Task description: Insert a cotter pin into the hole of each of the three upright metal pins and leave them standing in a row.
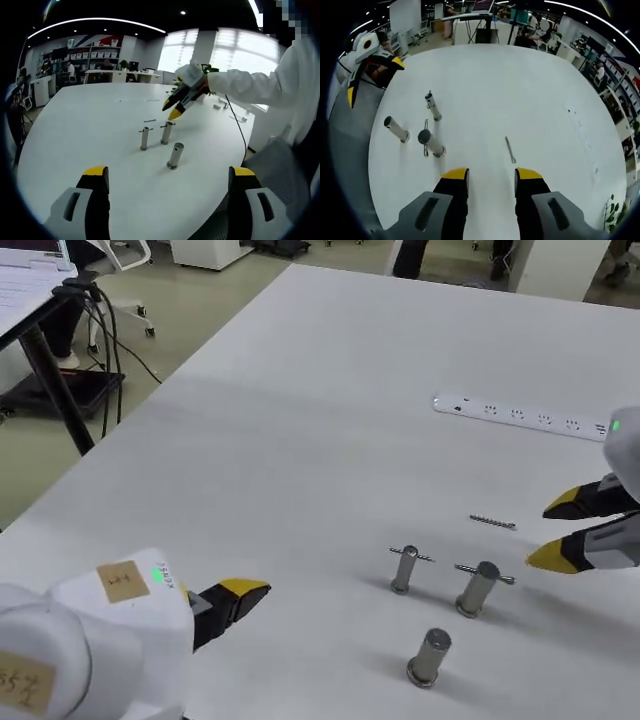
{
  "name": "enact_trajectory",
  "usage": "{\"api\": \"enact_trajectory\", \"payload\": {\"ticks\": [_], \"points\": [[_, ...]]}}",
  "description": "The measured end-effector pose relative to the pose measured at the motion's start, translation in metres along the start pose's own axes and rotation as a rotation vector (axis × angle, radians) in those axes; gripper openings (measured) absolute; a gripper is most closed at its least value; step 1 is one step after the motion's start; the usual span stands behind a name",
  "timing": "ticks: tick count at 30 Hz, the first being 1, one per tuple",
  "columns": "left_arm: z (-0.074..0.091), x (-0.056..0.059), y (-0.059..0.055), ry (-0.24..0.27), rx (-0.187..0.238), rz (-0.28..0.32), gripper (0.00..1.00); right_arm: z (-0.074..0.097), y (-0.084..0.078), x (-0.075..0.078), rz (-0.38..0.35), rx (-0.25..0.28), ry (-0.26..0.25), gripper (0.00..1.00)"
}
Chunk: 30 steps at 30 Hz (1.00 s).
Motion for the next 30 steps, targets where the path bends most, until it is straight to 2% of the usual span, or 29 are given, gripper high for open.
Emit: {"api": "enact_trajectory", "payload": {"ticks": [4, 9, 13, 16, 19, 25, 30], "points": [[0.0, 0.0, 0.001, 0.006, 0.011, 0.005, 0.99, -0.011, 0.003, 0.009, 0.028, -0.015, 0.005, 0.2], [0.0, 0.001, 0.002, 0.003, 0.012, 0.007, 0.99, -0.023, 0.003, 0.016, 0.064, -0.048, 0.026, 0.19], [0.0, 0.002, 0.001, 0.002, 0.01, 0.012, 0.99, -0.032, 0.004, 0.022, 0.063, -0.059, 0.018, 0.15], [0.0, 0.001, 0.001, 0.003, 0.006, 0.013, 0.99, -0.041, 0.002, 0.033, 0.062, -0.067, 0.025, 0.14], [0.0, 0.002, 0.001, -0.001, 0.007, 0.018, 0.99, -0.044, 0.002, 0.034, 0.092, -0.093, 0.028, 0.12], [-0.001, 0.001, 0.0, -0.002, 0.007, 0.024, 0.97, -0.05, 0.0, 0.035, 0.077, -0.125, 0.039, 0.1], [0.0, 0.0, 0.0, 0.001, 0.008, 0.03, 0.96, -0.054, 0.0, 0.039, 0.093, -0.145, 0.044, 0.09]]}}
Point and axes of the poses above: the centre of the closed fingertips' face, and the gripper's own axes: z roughly backward along the fingers, x roughly to its right, y roughly out of its top, the point moved 8 cm from there along z, roughly backward along the fingers, and after that the axes turned 14 degrees about x, right-handed, at the moved point
